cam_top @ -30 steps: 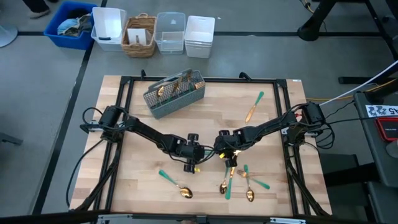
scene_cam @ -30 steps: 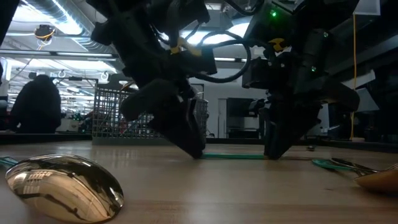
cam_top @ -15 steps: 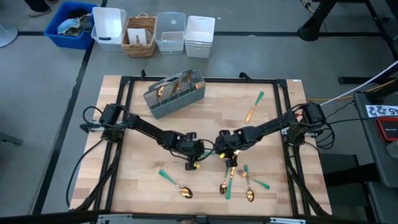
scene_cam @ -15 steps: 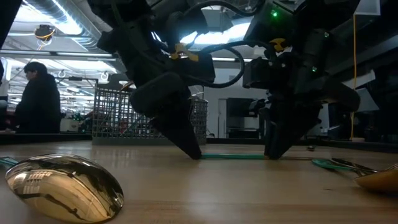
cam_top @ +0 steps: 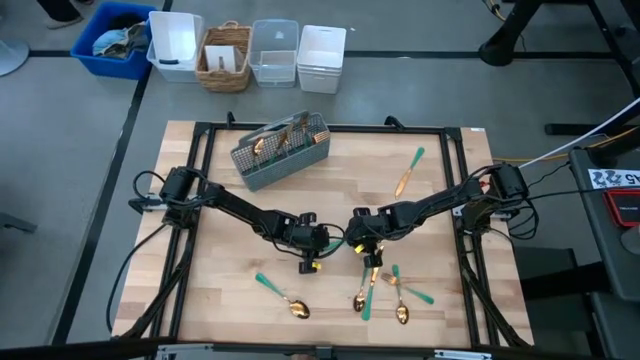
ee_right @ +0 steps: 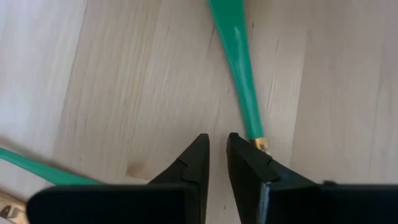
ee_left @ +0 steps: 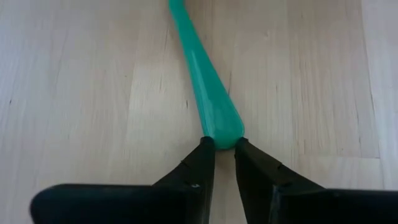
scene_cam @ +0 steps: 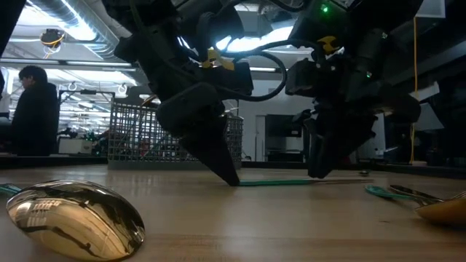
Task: Sort silverware
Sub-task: Put the knife into the middle left section of the silverware holder
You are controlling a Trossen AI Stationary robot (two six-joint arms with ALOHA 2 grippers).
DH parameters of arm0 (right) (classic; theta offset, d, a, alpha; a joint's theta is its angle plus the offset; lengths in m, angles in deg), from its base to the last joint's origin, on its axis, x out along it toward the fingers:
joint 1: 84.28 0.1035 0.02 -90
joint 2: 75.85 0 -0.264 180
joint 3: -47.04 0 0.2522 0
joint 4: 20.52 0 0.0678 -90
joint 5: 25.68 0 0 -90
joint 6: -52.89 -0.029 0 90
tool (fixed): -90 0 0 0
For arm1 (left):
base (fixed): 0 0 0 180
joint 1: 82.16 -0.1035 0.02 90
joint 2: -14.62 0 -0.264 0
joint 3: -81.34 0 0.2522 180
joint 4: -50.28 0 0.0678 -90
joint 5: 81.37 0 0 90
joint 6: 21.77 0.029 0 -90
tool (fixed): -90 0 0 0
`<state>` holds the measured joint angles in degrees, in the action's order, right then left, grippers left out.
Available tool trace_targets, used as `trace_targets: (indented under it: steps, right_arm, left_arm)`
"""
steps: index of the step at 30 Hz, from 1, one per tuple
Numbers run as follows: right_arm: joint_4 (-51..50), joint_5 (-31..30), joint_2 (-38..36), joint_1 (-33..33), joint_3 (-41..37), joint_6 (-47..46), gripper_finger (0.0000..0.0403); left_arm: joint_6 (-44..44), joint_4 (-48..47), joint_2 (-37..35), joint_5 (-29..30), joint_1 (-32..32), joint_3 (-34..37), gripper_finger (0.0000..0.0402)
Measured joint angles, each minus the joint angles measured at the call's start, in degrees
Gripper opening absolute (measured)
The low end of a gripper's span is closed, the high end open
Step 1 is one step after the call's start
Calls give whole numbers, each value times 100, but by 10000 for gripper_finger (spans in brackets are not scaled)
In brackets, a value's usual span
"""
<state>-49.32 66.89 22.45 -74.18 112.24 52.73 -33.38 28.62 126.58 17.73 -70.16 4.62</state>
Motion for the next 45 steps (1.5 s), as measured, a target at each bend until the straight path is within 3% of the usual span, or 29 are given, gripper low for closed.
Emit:
trace_targets:
  steps: [4,17,36,45]
  right_arm:
    - [17,0,-2,0,7,0,58]
    - [-18,0,-24,0,17,2,58]
    - [-769,-242,-910,0,22,42,58]
    - [-1700,-1100,-1142,0,31,43,58]
  left_arm:
    - [-1,24,2,5,1,2,65]
    - [114,70,-67,-3,-1,10,156]
    - [1,461,-74,360,-12,-79,156]
    - [0,736,-74,357,-10,-2,156]
